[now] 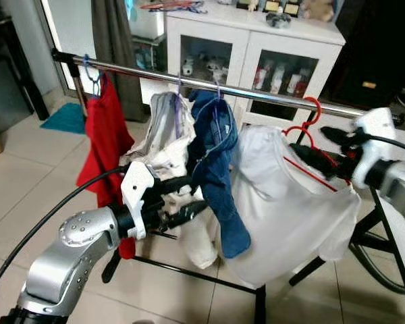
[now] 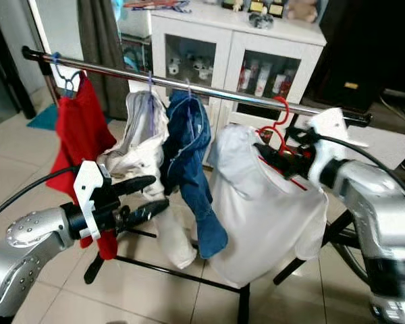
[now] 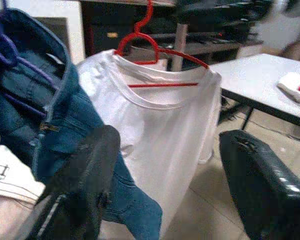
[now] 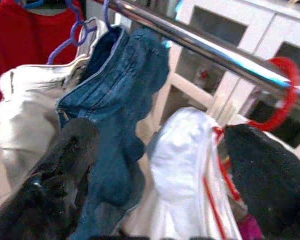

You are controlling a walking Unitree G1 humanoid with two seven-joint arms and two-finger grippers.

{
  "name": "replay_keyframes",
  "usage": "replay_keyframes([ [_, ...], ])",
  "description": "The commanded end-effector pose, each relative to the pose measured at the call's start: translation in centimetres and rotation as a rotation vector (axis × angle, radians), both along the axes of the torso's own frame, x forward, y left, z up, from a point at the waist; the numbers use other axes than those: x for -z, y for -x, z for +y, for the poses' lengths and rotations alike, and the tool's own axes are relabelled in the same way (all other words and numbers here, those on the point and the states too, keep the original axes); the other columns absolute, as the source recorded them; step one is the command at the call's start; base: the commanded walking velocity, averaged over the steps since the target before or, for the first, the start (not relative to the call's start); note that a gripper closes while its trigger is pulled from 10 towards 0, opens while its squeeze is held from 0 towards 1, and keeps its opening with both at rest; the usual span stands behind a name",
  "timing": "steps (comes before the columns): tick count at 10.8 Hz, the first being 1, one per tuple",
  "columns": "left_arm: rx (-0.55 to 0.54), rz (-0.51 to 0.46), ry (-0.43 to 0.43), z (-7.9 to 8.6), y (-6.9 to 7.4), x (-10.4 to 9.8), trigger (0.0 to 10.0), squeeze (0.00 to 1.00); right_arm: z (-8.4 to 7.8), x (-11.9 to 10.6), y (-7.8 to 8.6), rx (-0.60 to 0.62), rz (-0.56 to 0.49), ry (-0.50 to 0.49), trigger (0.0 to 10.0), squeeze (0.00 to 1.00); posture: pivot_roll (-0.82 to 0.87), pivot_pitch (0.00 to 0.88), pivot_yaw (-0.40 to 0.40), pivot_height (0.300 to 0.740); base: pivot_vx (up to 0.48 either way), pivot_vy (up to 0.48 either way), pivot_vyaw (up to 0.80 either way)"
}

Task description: Hang hanger

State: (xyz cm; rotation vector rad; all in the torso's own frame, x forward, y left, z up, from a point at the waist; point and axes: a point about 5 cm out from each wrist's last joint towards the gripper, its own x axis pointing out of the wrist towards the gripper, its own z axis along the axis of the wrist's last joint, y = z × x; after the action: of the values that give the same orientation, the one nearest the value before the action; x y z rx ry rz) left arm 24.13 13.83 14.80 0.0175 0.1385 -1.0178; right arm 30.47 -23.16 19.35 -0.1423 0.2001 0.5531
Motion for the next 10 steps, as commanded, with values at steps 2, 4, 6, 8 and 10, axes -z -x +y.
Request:
replay_keyframes([
  [2, 0.072, 0.023, -0.013, -0.8, 0.1, 0.0, 10.0, 0.58, 0.1, 0.9, -1.2, -0.016, 0.041, 0.062, 10.0, 0.0, 0.05, 0.0, -0.043, 0.74, 0.0, 0.0, 0.0],
  [4, 0.106, 0.066, -0.033, -0.9, 0.4, 0.3, 10.0, 0.38, 0.0, 1.3, -2.4, 0.011, 0.071, 0.088, 10.0, 0.0, 0.05, 0.0, -0.042, 0.74, 0.0, 0.0, 0.0],
  [6, 0.119, 0.079, -0.045, -0.9, 0.6, 0.4, 10.0, 0.33, -0.2, 1.5, -4.0, 0.079, 0.159, 0.066, 10.0, 0.0, 0.05, 0.0, -0.045, 0.74, 0.0, 0.0, 0.0],
  [8, 0.134, 0.082, -0.039, -1.2, 0.6, 0.4, 10.0, 0.33, 0.2, 1.3, -5.1, 0.059, 0.176, 0.044, 10.0, 0.0, 0.04, 0.0, -0.05, 0.74, 0.0, 0.0, 0.0],
  [10, 0.139, 0.087, -0.037, -1.2, 0.6, 0.4, 10.0, 0.33, 0.1, 1.4, -6.0, 0.077, 0.201, 0.08, 10.0, 0.0, 0.05, 0.0, -0.052, 0.74, 0.0, 0.0, 0.0],
])
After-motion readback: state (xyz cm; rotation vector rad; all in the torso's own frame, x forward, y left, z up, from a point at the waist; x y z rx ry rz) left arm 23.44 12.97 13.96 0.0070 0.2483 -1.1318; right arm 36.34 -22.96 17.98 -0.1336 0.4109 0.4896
